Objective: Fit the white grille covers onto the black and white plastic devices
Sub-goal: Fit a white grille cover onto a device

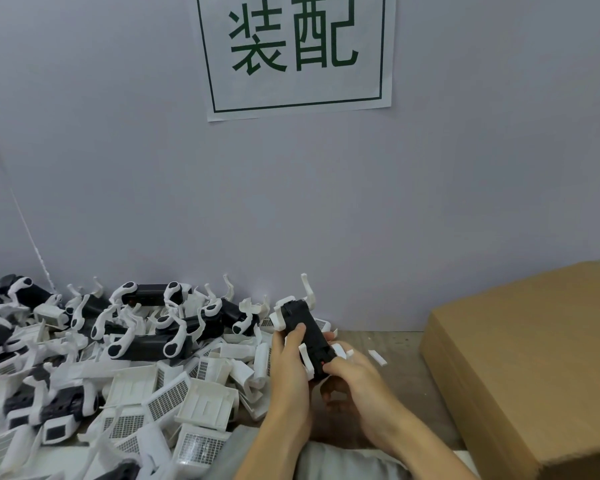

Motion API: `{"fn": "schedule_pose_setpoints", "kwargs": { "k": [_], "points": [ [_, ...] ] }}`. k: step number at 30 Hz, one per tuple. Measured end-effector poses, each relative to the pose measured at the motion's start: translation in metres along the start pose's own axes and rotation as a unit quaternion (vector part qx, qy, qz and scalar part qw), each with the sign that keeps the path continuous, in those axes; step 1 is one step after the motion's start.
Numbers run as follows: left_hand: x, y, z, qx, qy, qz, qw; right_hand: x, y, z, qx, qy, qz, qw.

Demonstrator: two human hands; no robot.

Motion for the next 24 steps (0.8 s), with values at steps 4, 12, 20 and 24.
{"fn": "schedule_pose_setpoints", "kwargs": {
  "k": [4, 12, 20, 24],
  "points": [
    [0.0011, -0.0006, -0.0011, 0.027, -0.017, 0.007, 0.999, -0.0001, 0.0018, 0.0024, -0.008, 0.023, -0.008, 1.000],
    [0.0027, -0.0018, -0.0033, 0.051, -0.010, 0.012, 0.999, -0.0030, 0.0022, 0.0027, -0.002, 0.002, -0.021, 1.000],
    [0.0022, -0.0013, -0.0006, 0.023, 0.001, 0.017, 1.000, -0.0003, -0.0003, 0.0015, -0.015, 0.006, -0.006, 1.000],
    [0.0013, -0.0021, -0.0015, 0.028, 0.002, 0.015, 0.999, 0.0009, 0.0006, -0.0003, -0.006, 0.003, 0.006, 1.000]
  ]
}}
Point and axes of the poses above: each hand's wrist, its own y-axis away from the middle knuckle, its own x-axis out of the palm, z = x × y, the point moved 10 cm from there along -y, towards the middle knuckle, and after that the axes turned 10 degrees about -z, right-handed, at the moved point
